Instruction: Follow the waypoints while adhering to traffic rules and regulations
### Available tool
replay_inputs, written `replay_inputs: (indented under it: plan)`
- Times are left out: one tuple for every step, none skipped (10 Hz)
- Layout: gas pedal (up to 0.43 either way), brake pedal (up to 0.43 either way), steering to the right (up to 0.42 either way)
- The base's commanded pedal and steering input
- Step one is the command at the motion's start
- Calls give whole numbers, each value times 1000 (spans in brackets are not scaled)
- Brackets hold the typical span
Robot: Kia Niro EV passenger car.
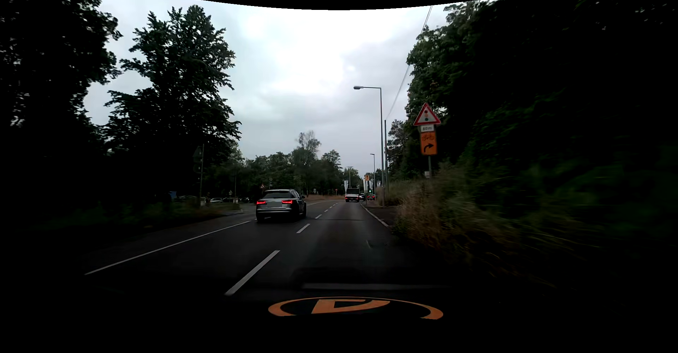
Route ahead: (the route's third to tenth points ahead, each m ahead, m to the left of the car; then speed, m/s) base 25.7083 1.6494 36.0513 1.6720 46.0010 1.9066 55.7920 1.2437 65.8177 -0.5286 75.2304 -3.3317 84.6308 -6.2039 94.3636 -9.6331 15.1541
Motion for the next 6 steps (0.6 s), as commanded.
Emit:
replay_inputs:
  plan:
    - [0, 232, -8]
    - [0, 244, -8]
    - [0, 238, -7]
    - [0, 244, -7]
    - [0, 244, -5]
    - [0, 244, -2]
